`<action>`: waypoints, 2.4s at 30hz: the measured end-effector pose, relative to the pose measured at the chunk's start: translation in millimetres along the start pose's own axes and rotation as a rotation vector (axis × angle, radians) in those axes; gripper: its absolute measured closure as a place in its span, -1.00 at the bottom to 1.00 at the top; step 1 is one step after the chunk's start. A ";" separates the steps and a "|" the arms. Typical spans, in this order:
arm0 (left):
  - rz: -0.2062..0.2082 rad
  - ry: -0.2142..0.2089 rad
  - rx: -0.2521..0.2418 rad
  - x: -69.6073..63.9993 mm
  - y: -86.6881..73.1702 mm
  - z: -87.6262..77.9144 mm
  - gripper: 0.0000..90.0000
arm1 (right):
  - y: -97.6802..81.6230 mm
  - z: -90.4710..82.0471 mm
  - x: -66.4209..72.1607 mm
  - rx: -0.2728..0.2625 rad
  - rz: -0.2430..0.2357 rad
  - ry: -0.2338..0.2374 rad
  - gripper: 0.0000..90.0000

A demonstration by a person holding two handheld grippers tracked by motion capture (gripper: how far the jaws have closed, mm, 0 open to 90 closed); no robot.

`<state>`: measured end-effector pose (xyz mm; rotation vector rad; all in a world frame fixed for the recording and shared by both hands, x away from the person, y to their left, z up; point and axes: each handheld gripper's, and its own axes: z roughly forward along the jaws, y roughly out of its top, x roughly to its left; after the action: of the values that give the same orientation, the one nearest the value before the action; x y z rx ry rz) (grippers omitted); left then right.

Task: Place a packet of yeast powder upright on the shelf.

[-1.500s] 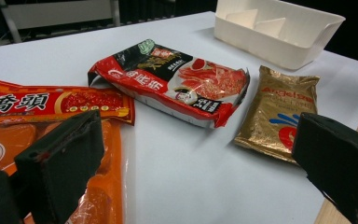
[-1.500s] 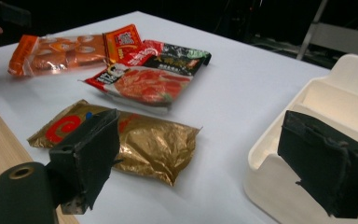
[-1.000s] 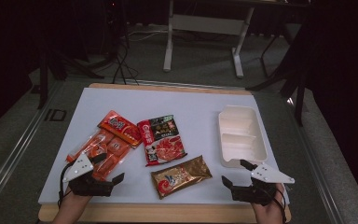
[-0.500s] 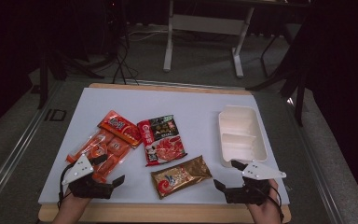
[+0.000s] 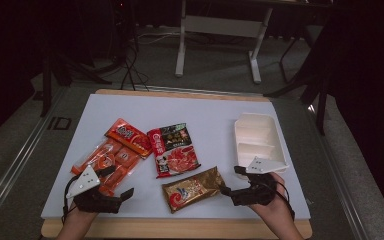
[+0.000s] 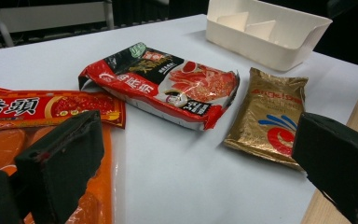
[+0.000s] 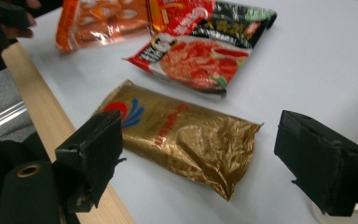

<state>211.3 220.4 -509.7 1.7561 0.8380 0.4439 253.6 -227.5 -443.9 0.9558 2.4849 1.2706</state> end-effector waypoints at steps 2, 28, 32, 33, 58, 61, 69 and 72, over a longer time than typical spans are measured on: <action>0.001 0.000 0.003 0.1 -0.1 0.3 -0.94 | -1.2 3.9 -2.1 0.015 0.007 0.003 -0.62; 0.001 -0.007 0.014 -0.5 -0.8 2.6 -0.94 | -37.6 63.6 -35.9 0.252 0.164 0.004 -0.24; 0.002 -0.008 0.015 -0.4 -0.7 2.5 -0.94 | -42.0 66.4 -38.0 0.282 0.186 0.017 -0.19; 0.002 -0.008 0.015 -0.4 -0.8 2.6 -0.94 | -42.9 67.0 -38.7 0.287 0.194 0.024 -0.15; 0.009 -0.006 0.029 -0.7 -1.3 4.0 -0.94 | -35.7 86.9 -40.5 0.345 0.245 0.092 0.81; 0.009 -0.007 0.027 -0.7 -1.2 4.0 -0.94 | -35.1 87.6 -41.1 0.349 0.243 0.092 0.86; 0.004 -0.007 0.025 0.1 -1.5 3.4 -0.94 | -17.0 69.9 -34.6 0.268 0.200 0.087 0.94; 0.004 -0.009 0.022 -0.4 -1.3 3.4 -0.94 | -7.7 64.3 -31.5 0.242 0.177 0.090 0.95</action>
<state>212.9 218.0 -512.1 1.7797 0.8355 0.4302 302.5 -208.1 -493.1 1.2250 2.7230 1.0984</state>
